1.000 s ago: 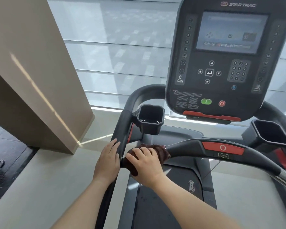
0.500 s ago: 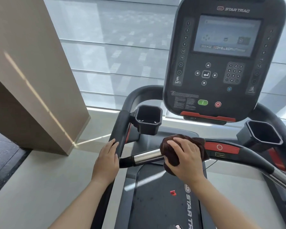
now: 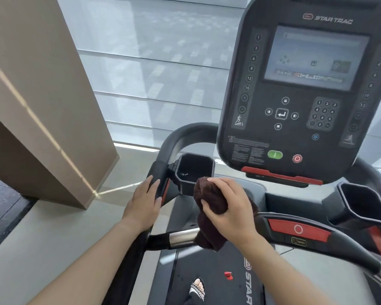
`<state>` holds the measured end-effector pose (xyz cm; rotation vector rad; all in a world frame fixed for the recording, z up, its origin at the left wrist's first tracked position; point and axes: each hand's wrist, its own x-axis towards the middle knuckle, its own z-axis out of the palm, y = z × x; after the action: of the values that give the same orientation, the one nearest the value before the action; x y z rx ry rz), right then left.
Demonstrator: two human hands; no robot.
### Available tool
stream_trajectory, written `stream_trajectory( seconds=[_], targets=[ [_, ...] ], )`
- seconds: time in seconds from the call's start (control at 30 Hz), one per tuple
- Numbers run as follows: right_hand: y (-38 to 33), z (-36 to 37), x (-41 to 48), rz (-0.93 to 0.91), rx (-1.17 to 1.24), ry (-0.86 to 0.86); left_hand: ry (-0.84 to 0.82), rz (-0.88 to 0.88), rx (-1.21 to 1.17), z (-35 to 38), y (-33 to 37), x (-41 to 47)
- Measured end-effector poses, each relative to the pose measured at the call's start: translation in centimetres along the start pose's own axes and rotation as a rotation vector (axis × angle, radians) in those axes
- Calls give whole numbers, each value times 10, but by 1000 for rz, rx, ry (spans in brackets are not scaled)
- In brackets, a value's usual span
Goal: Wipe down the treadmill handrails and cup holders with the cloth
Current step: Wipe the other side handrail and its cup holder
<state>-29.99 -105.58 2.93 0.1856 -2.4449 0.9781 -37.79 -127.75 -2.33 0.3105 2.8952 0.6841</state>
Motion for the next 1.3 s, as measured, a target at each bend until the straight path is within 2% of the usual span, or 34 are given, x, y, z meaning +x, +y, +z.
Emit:
stream_trajectory(
  seconds=[0.17, 0.27, 0.33, 0.4, 0.53, 0.63, 0.73, 0.93, 1.03, 1.2, 1.3],
  targets=[
    [7, 37, 57, -19, -2, -144, 32, -89, 21, -7, -6, 43],
    [19, 67, 72, -14, -131, -363, 37, -103, -17, -5, -4, 60],
    [32, 73, 73, -89, -250, -511, 35, -98, -45, -2, -1, 70],
    [49, 63, 69, -161, -286, -555, 41, -85, -64, 2, 3, 80],
    [80, 32, 69, -151, -305, -424, 96, -85, -10, 11, 14, 93],
    [84, 40, 85, -14, -264, -333, 108, -95, 36, 16, 13, 96],
    [77, 52, 94, 101, -194, -348, 99, -96, 34, 14, 13, 96],
    [73, 44, 72, 134, -62, -413, 115, -103, 10, 13, 14, 97],
    [64, 46, 78, 152, -13, -373, 118, -97, 11, 13, 14, 97],
    [58, 59, 133, 156, -49, -207, 119, -96, 3, 13, 14, 97],
    [63, 79, 153, 216, -33, -279, 128, -94, -35, 13, 11, 97]
  ],
)
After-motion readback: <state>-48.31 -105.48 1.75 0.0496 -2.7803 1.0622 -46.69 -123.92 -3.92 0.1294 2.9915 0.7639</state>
